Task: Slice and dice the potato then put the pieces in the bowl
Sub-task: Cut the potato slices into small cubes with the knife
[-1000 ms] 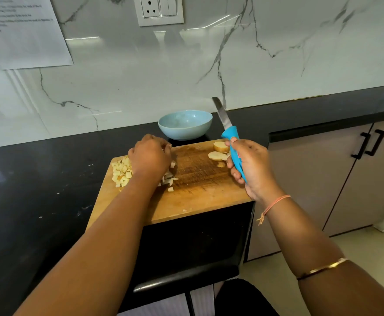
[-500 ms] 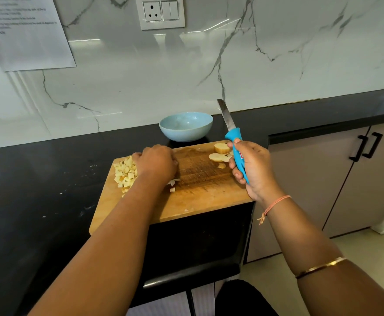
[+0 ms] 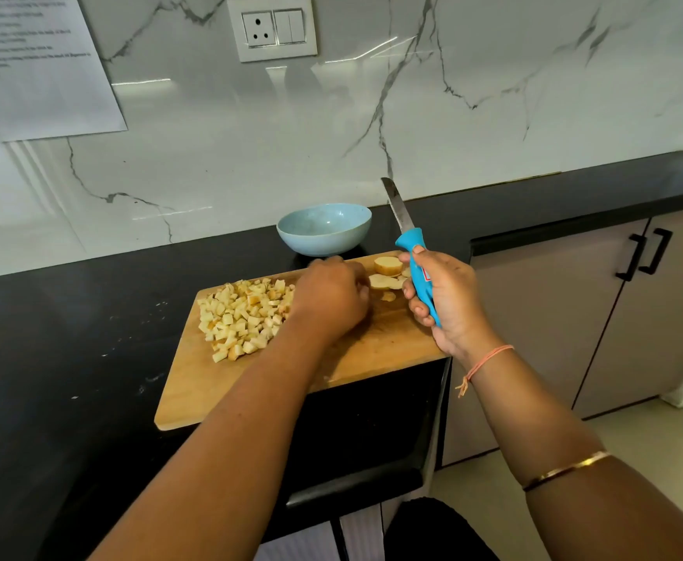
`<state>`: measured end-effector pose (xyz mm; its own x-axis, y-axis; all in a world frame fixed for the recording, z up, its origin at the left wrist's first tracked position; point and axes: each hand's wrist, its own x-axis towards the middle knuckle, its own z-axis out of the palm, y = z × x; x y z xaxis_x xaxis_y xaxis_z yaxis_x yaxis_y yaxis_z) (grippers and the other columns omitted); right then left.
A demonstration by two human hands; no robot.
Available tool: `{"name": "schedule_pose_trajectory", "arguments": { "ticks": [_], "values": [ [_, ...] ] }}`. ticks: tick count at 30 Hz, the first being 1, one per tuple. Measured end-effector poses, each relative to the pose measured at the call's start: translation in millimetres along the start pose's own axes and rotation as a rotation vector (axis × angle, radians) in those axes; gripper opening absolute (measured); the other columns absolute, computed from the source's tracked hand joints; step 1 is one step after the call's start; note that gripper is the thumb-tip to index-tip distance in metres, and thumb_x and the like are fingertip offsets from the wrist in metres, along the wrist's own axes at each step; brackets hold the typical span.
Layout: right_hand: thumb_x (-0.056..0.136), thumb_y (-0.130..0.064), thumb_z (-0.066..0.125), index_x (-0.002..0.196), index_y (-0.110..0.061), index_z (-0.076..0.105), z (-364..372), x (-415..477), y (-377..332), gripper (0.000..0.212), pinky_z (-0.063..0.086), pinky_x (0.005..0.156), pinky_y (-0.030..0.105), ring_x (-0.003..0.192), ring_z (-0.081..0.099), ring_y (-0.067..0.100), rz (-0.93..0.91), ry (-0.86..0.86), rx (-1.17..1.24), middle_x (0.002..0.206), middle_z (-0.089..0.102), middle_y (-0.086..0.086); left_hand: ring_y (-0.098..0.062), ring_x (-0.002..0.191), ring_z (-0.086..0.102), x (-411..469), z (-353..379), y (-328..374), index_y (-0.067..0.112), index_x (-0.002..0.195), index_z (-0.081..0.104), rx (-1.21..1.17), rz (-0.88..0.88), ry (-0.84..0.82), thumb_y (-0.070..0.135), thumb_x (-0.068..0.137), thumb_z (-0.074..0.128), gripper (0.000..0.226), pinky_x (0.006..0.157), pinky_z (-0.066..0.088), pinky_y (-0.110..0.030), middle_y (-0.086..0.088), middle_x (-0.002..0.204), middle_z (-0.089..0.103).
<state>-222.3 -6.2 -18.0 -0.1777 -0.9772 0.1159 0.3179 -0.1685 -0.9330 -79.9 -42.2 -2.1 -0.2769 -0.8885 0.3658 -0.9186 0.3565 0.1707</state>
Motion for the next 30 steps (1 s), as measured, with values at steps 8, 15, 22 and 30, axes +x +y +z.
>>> {"name": "schedule_pose_trajectory", "arguments": {
  "ticks": [8,15,22,30],
  "values": [
    [0.098,-0.028,0.049,0.104,-0.007,0.064,1.4,1.4,0.3,0.027,0.031,0.034,0.017,0.038,0.039,0.009,-0.015,0.015,-0.015,0.058,0.051,0.006,-0.020,0.102,0.058,11.7,18.1,25.9,0.018,0.109,0.062,0.015,-0.168,-0.094,0.051,0.087,0.056,0.040,0.088,0.053,-0.037,-0.003,0.106,0.063],
    [0.098,-0.028,0.049,0.103,-0.007,0.063,0.5,1.5,1.0,0.026,0.030,0.034,0.017,0.038,0.039,0.009,-0.010,0.008,-0.015,0.059,0.050,0.006,-0.022,0.102,0.059,14.3,20.6,32.2,0.016,0.099,0.061,0.008,-0.254,-0.112,0.047,0.088,0.055,0.033,0.088,0.052,-0.037,-0.005,0.104,0.064],
    [0.096,-0.029,0.051,0.103,-0.007,0.063,1.8,-0.3,0.4,0.026,0.032,0.036,0.017,0.041,0.040,0.010,0.005,0.001,-0.044,0.060,0.051,0.006,-0.015,0.085,0.059,8.7,8.9,-2.3,0.017,0.081,0.064,-0.084,-0.242,-0.155,0.038,0.085,0.061,0.021,0.071,0.051,-0.028,-0.001,0.086,0.064],
    [0.097,-0.030,0.048,0.104,-0.005,0.061,21.3,-8.9,-7.7,0.029,0.029,0.033,0.018,0.033,0.038,0.010,0.020,-0.046,-0.632,0.057,0.054,0.005,-0.021,0.094,0.059,2.4,6.5,-23.2,0.022,0.099,0.067,-0.057,-0.249,-0.058,0.027,0.091,0.057,0.013,0.079,0.051,-0.033,0.000,0.098,0.066]
  ]
}}
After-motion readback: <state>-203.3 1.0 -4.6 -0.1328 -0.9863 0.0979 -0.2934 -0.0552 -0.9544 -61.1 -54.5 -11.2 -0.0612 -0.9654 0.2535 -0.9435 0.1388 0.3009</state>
